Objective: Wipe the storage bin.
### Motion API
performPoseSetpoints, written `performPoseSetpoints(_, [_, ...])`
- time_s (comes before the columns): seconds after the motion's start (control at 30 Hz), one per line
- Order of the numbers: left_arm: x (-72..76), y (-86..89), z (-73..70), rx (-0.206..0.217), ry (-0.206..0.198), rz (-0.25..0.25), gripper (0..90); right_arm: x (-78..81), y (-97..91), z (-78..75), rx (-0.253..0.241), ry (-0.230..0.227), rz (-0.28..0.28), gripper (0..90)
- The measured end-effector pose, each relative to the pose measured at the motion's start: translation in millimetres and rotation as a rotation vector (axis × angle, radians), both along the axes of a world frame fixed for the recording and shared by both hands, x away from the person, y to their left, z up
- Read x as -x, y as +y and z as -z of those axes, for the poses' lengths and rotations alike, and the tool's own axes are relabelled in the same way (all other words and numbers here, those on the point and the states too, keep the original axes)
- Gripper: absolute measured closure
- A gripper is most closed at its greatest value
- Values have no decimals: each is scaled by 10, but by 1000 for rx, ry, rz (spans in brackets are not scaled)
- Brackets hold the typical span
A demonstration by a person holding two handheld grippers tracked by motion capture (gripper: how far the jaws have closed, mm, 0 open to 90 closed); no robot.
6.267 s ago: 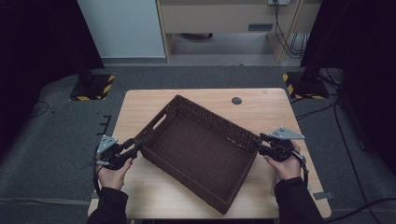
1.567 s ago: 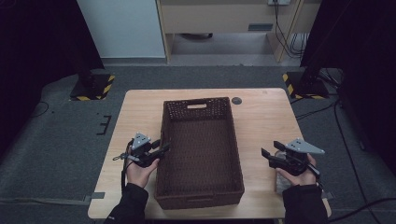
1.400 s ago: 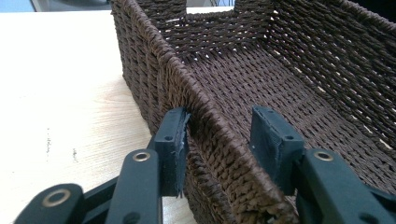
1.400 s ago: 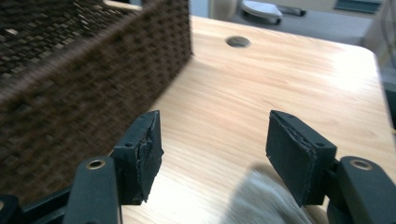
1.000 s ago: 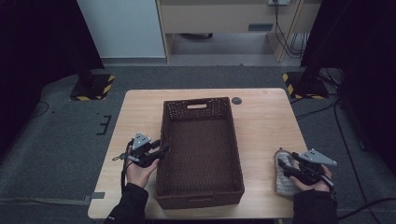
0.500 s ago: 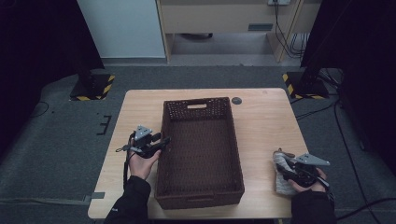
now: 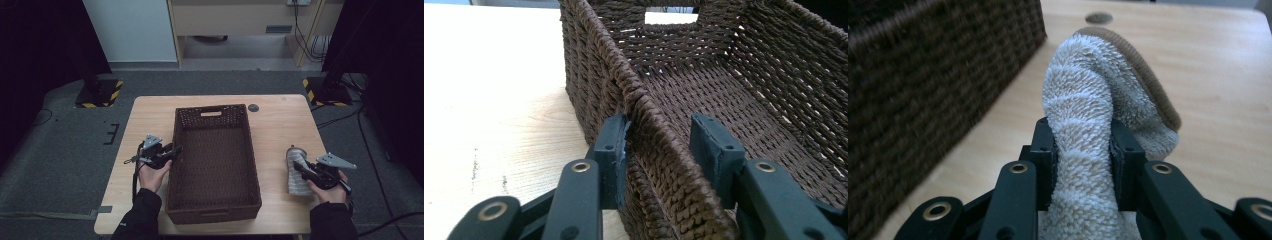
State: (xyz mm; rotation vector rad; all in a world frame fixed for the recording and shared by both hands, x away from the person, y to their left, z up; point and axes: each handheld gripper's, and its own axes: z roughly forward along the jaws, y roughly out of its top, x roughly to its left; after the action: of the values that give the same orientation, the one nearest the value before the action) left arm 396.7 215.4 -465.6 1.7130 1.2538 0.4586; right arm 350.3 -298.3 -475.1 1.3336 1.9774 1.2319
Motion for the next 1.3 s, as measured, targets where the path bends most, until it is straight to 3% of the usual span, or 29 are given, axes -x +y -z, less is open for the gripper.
performPoseSetpoints(0.23, [-16,-41,-13,-14,-10,3,611,-172,118,-96,-22,-65,-15,702])
performPoseSetpoints(0.63, [-17,-71,-21,-41,-22,7,618,-510,227,-207,-49,-106,-20,705])
performPoseSetpoints(0.87, [-4,-88,-22,-83,-53,16,614,-725,387,-274,-76,-139,-20,705])
performPoseSetpoints(1.3, [-15,-79,-15,-67,-46,19,611,-1177,597,-251,-71,-153,-16,704])
